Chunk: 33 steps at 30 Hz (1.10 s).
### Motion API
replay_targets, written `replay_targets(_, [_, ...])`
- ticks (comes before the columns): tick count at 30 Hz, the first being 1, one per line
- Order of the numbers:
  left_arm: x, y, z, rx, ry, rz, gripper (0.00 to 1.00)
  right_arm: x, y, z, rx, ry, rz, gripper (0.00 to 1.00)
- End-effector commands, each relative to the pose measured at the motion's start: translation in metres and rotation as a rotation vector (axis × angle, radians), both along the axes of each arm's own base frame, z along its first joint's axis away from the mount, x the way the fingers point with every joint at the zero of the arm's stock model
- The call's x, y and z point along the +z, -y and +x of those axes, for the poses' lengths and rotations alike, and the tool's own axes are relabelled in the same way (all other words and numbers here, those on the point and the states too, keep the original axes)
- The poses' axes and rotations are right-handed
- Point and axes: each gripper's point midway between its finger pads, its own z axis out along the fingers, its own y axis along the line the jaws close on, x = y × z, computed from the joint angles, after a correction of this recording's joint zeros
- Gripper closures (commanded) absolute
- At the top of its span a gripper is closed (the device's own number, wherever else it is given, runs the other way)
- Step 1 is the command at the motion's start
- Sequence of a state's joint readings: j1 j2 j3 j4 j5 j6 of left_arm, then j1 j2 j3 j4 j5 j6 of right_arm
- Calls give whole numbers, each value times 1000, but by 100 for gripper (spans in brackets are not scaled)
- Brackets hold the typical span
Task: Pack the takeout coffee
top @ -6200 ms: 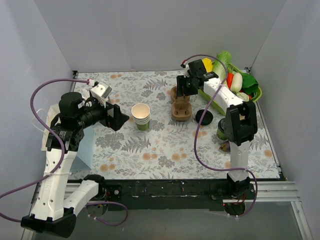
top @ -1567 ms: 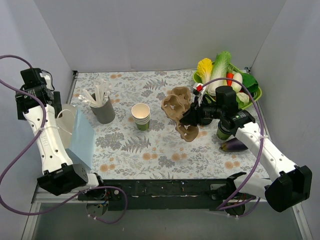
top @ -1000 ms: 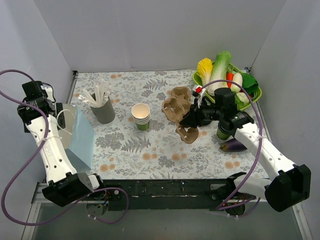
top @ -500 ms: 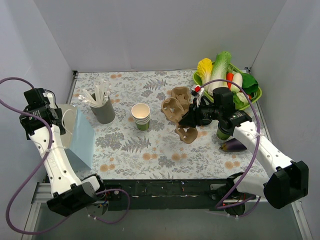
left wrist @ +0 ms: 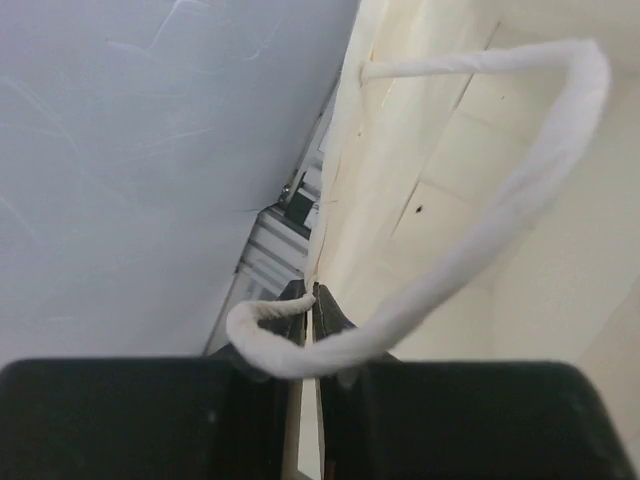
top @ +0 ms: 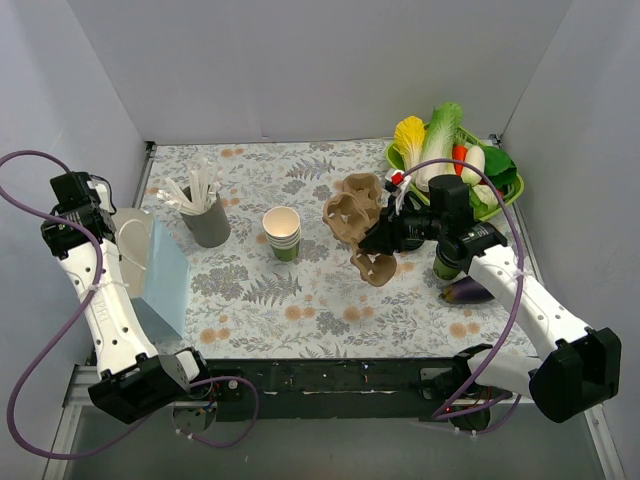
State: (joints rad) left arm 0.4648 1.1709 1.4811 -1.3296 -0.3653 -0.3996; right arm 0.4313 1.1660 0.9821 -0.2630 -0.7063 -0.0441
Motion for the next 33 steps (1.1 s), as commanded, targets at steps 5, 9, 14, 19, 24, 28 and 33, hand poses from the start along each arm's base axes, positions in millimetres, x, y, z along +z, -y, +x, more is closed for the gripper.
replay_targets(5, [13, -6, 8, -16, 63, 50, 100, 15, -2, 4, 8, 50, 20, 99])
replay_targets(9, [45, -7, 8, -65, 142, 127, 100, 19, -3, 4, 27, 75, 21, 99])
replay_targets(14, [130, 3, -3, -133, 350, 262, 100, 26, -4, -2, 83, 87, 12, 99])
replay_targets(19, [209, 43, -6, -319, 604, 302, 100, 40, -2, -6, 116, 147, 7, 99])
replay_targets(24, [265, 99, -18, -581, 837, 365, 100, 64, 1, 1, 57, 196, 13, 99])
replay_targets(28, [290, 142, -25, -797, 968, 405, 100, 78, 11, 16, -26, 235, -4, 99])
replay_targets(33, [296, 208, -36, -1161, 998, 331, 100, 102, 40, 46, -156, 309, -9, 99])
